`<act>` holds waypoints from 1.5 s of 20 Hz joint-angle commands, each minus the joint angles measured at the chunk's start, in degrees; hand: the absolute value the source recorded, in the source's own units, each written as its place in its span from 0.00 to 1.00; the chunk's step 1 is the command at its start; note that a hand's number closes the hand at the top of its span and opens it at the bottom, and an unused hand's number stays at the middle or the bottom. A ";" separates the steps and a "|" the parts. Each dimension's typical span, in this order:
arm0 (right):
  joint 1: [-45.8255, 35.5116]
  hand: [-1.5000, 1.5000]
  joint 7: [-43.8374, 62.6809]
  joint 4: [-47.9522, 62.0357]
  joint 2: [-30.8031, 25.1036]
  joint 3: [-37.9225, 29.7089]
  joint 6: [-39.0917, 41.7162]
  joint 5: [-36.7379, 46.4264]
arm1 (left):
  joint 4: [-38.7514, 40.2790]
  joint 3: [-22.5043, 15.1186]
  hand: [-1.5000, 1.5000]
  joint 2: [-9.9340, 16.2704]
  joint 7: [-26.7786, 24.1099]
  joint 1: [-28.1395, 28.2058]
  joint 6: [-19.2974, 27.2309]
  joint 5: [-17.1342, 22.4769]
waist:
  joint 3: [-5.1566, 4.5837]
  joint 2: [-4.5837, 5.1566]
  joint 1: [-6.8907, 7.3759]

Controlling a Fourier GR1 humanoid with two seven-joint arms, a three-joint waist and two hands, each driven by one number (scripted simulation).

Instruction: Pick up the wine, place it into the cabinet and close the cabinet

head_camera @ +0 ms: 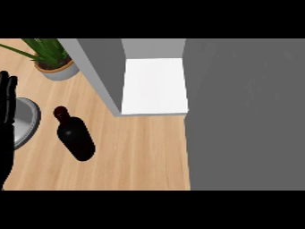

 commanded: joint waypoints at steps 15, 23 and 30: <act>13.20 0.00 10.42 -14.04 -3.35 8.00 11.33 -12.80 | -11.05 -12.73 0.00 8.02 32.54 6.07 -16.46 41.10 | 0.52 -1.34 1.47; 10.38 0.00 23.52 -24.00 -5.95 2.03 9.51 -21.99 | -17.27 -11.80 0.00 6.70 39.13 3.41 -8.79 42.30 | 0.49 -1.14 1.47; 10.35 0.00 25.66 -26.20 -5.33 3.40 8.64 -20.09 | -21.62 -5.75 0.00 8.64 48.10 -3.66 0.62 46.44 | 0.51 -1.29 1.38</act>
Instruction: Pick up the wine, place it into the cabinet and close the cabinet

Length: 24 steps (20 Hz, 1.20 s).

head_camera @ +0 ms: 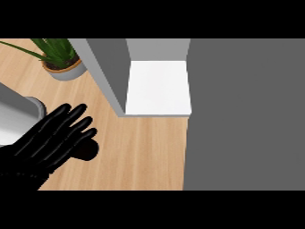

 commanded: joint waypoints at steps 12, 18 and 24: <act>-2.05 0.00 9.27 -9.91 0.04 -1.64 -3.40 -2.84 | -3.01 14.07 0.00 4.37 9.35 -9.59 4.69 6.85 | -0.02 -0.04 -0.13; -5.27 0.00 11.86 -9.49 0.67 0.05 -5.27 -0.28 | 5.28 17.09 0.00 3.98 5.03 -8.19 -2.34 5.79 | -0.04 0.09 -0.18; -3.85 0.00 10.21 -10.10 0.39 -1.47 -3.79 -2.10 | 11.85 23.91 0.00 8.09 6.13 -10.35 -5.61 10.90 | -0.03 0.06 -0.37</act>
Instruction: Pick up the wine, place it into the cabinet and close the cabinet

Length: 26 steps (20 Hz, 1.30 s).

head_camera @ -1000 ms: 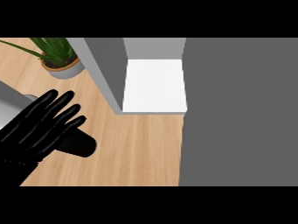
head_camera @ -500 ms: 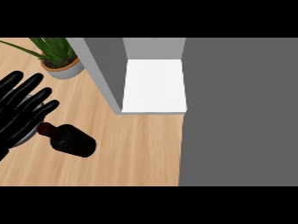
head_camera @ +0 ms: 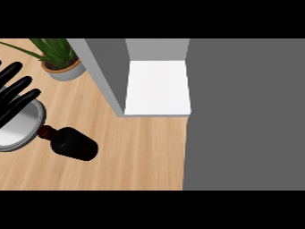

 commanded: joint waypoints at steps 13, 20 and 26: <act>-1.47 0.00 6.43 -9.10 -0.62 -3.86 -0.95 -5.52 | 19.08 0.43 0.00 0.10 -4.84 0.08 -12.44 -2.68 | 0.00 0.05 -0.43; -4.99 0.00 11.35 -9.04 -0.65 -2.45 -2.92 -4.60 | 26.31 -1.26 0.00 -2.70 -11.93 3.40 -19.90 -9.51 | -0.05 0.08 -0.14; -1.56 0.00 8.10 -10.02 -0.19 -2.65 0.00 -4.43 | 31.38 -0.04 0.00 -3.66 -18.66 3.58 -23.35 -14.88 | -0.02 0.02 -0.30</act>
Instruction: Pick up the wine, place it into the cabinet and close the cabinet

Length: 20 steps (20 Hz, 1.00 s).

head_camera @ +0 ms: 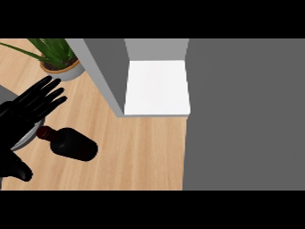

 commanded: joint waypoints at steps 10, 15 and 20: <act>1.64 0.00 5.46 -10.47 -0.26 -1.64 -0.66 -6.09 | 16.65 1.46 0.00 -1.15 -16.28 -0.24 -8.81 -11.76 | -0.02 0.03 -0.25; 1.62 0.00 4.24 -10.46 1.97 1.09 -1.74 -2.95 | 18.17 1.04 0.00 -2.20 -18.24 -0.66 -7.90 -14.15 | -0.03 0.02 -0.14; -1.92 0.00 5.24 -6.99 -0.57 -4.26 -0.87 -7.01 | 24.54 -0.51 0.00 -3.10 -25.48 -0.78 -11.33 -19.87 | -0.02 0.09 -0.15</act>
